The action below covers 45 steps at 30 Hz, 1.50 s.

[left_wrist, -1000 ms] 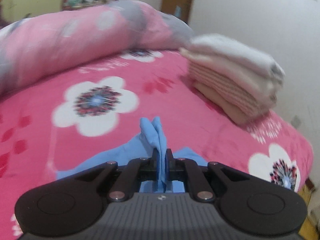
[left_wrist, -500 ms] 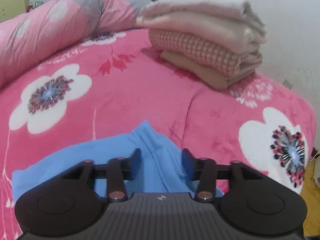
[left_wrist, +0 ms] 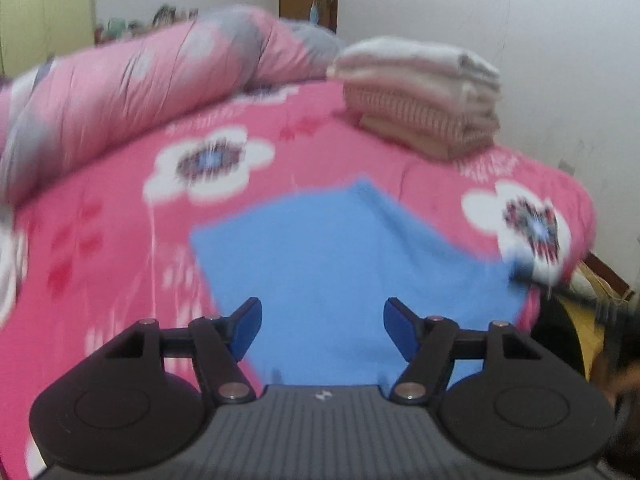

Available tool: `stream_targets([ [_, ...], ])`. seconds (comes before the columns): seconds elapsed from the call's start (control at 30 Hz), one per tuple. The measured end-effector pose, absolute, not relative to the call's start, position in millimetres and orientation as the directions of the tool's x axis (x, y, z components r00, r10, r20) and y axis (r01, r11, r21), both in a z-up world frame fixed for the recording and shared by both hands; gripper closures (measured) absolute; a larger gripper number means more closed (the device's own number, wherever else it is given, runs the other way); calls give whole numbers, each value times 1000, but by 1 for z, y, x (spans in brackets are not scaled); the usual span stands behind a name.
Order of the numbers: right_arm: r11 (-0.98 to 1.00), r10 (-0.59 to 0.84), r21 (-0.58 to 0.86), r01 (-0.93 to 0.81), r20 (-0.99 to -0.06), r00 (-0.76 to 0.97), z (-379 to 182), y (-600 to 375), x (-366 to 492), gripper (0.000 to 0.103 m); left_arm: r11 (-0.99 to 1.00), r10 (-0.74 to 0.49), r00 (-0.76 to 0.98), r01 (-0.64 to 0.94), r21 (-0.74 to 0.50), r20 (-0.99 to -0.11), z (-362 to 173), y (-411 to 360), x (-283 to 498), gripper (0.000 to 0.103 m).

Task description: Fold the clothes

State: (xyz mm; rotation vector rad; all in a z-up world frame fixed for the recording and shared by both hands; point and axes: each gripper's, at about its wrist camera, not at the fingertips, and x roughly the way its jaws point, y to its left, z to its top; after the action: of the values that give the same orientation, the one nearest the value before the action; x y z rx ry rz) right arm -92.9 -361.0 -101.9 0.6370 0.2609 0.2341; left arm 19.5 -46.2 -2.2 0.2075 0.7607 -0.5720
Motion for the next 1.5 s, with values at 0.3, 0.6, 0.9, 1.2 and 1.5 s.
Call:
stream_targets([
  [0.3,818,228,574,-45,-251,941,-105,-365,-94,100,867,-424,553,476,-146,-717,-47,-6,-11,36],
  [0.6,862,178,505,39,-375,910,-106,-371,-91,88,860,-418,610,505,-76,-673,-45,-11,-11,39],
  [0.9,932,185,359,-46,-362,914,-50,-386,-69,79,823,-403,588,568,3,-702,-69,-42,-3,39],
  [1.2,923,385,233,-307,-555,737,-54,-352,49,68,818,-425,557,574,-39,-713,-75,-35,0,38],
  [1.5,938,347,230,-261,-568,746,-76,-368,60,97,807,-444,548,589,-50,-708,-79,-32,0,36],
])
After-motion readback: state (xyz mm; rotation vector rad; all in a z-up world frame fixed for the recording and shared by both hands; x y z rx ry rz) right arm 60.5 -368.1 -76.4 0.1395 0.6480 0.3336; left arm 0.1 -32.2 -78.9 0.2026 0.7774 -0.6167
